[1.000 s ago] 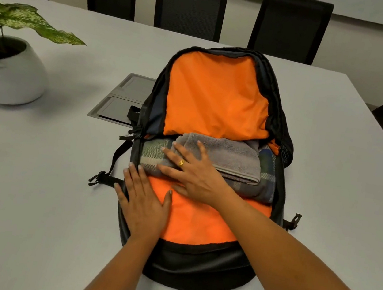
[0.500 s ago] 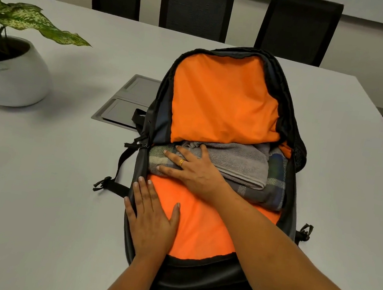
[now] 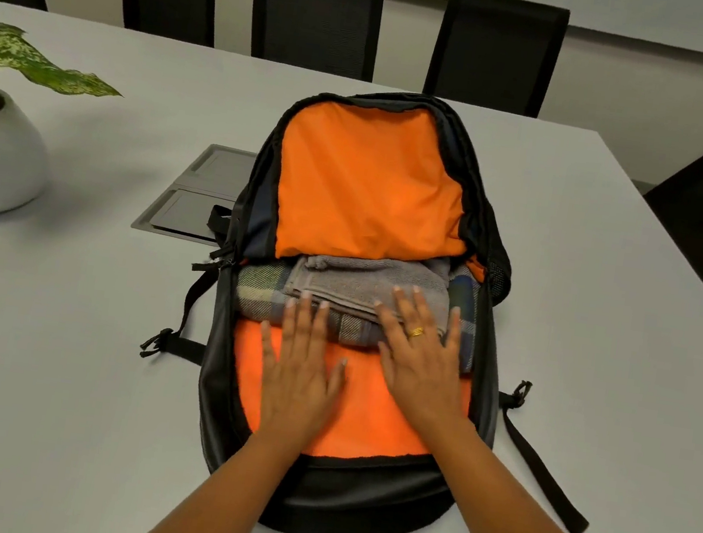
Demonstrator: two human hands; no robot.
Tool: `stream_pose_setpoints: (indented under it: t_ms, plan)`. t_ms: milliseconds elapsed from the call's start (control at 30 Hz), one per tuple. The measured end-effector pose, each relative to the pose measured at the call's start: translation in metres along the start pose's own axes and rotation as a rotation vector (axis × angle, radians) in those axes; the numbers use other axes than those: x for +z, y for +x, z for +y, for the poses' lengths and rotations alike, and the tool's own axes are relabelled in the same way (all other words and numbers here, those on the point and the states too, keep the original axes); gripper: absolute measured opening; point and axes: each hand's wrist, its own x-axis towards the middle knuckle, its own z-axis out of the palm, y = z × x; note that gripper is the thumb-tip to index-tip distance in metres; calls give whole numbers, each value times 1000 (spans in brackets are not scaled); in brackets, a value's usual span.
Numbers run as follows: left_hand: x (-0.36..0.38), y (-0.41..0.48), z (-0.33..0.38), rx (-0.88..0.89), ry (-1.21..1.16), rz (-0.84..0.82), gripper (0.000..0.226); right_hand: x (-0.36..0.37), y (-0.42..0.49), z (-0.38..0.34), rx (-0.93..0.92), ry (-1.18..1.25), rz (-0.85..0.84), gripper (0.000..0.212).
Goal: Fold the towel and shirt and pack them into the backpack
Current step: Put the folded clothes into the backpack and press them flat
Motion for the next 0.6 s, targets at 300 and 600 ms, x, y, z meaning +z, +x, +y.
stream_pose_setpoints:
  t_ms: [300, 600]
  plan:
    - [12, 52, 69, 569, 128, -99, 55, -23, -23, 16, 609, 134, -228, 58]
    - [26, 71, 82, 657, 263, -182, 54, -20, -51, 26, 639, 247, -318, 64]
